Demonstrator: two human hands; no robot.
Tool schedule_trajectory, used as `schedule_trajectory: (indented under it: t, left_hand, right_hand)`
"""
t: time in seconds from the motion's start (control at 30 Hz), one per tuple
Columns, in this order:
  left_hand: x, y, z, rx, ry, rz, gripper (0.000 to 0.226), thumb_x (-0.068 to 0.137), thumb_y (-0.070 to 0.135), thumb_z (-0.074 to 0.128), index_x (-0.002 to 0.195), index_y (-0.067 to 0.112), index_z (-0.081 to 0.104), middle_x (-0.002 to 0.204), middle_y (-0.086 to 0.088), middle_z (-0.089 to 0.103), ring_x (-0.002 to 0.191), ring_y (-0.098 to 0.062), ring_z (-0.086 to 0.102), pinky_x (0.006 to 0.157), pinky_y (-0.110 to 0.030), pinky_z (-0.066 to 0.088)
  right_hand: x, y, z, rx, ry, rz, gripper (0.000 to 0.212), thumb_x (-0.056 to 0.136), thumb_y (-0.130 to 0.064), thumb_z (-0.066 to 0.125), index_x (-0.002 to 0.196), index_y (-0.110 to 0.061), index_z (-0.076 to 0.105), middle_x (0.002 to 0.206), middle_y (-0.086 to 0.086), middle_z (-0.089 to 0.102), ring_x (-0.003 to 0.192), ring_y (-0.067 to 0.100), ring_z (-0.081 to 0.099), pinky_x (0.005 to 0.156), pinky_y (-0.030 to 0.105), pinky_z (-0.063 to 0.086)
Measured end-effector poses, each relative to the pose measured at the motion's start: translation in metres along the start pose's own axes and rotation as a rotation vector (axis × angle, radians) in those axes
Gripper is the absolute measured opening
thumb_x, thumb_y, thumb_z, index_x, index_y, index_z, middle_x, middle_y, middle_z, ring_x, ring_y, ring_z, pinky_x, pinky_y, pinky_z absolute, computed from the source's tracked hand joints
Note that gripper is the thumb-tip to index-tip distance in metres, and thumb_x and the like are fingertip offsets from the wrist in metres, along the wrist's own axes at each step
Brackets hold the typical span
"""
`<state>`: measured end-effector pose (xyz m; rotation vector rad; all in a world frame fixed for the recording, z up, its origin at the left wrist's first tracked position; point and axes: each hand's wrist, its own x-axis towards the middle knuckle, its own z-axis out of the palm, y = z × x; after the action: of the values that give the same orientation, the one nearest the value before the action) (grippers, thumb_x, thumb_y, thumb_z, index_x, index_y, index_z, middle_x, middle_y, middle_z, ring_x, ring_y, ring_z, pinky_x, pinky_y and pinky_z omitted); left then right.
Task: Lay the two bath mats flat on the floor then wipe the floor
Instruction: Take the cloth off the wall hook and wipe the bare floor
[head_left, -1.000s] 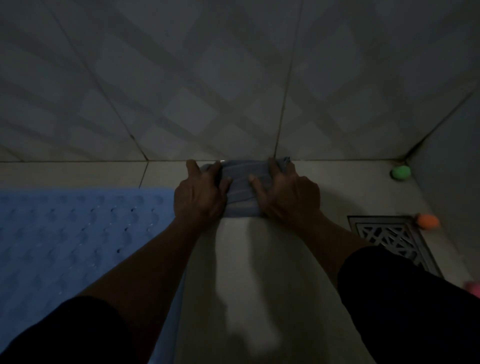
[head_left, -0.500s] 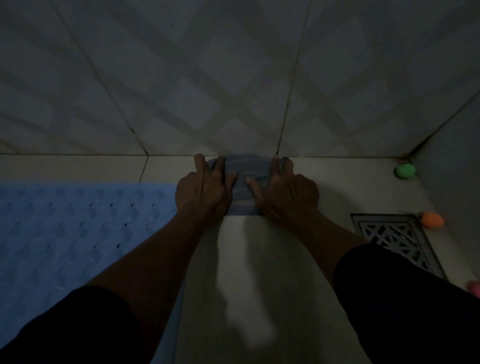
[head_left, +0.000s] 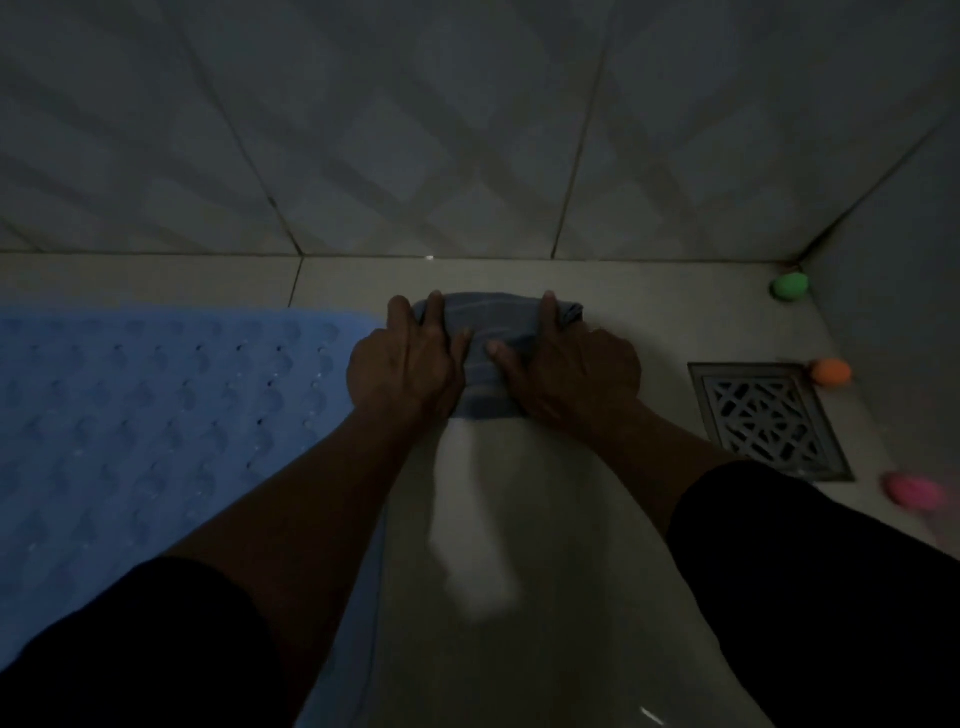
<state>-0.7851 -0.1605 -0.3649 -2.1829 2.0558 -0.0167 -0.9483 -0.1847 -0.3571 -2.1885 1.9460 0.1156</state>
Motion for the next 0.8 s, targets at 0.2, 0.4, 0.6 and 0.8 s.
schedule_trajectory:
  t: [0.2,0.4,0.6,0.8]
  left_hand:
    - [-0.048,0.000,0.001,-0.182,-0.075,-0.091,0.074,0.096,0.061,0.031,0.155,0.019,0.016,0.142,-0.018,0.033,0.107,-0.037,0.055,0.075,-0.042,0.045]
    - [-0.111,0.006,-0.010,-0.203,-0.083,-0.088,0.065,0.101,0.056,0.031,0.155,0.023,0.017,0.141,-0.016,0.034,0.107,-0.038,0.057,0.077,-0.041,0.045]
    - [-0.151,0.008,-0.004,-0.152,-0.079,-0.145,0.072,0.098,0.061,0.032,0.157,0.026,0.012,0.145,-0.019,0.031,0.106,-0.042,0.059,0.085,-0.044,0.048]
    - [-0.205,0.021,-0.013,-0.113,-0.141,-0.189,0.070,0.099,0.060,0.032,0.157,0.029,0.009,0.154,-0.019,0.022,0.117,-0.039,0.055,0.090,-0.043,0.048]
  right_hand:
    - [-0.051,-0.002,0.006,-0.078,-0.003,0.005,0.094,0.087,-0.080,0.019,0.157,-0.021,0.000,0.133,0.021,0.055,0.106,0.038,0.060,0.081,0.040,0.042]
    - [-0.107,-0.004,0.009,-0.086,-0.043,0.033,0.096,0.085,-0.082,0.022,0.156,-0.023,-0.003,0.123,0.019,0.062,0.095,0.036,0.063,0.071,0.038,0.035]
    - [-0.149,-0.003,0.023,-0.078,-0.028,0.005,0.099,0.087,-0.079,0.024,0.156,-0.016,-0.006,0.120,0.021,0.062,0.095,0.035,0.063,0.070,0.036,0.035]
    - [-0.193,0.007,0.028,-0.002,-0.082,-0.034,0.100,0.088,-0.078,0.027,0.155,-0.016,-0.011,0.132,0.021,0.056,0.106,0.035,0.060,0.078,0.037,0.037]
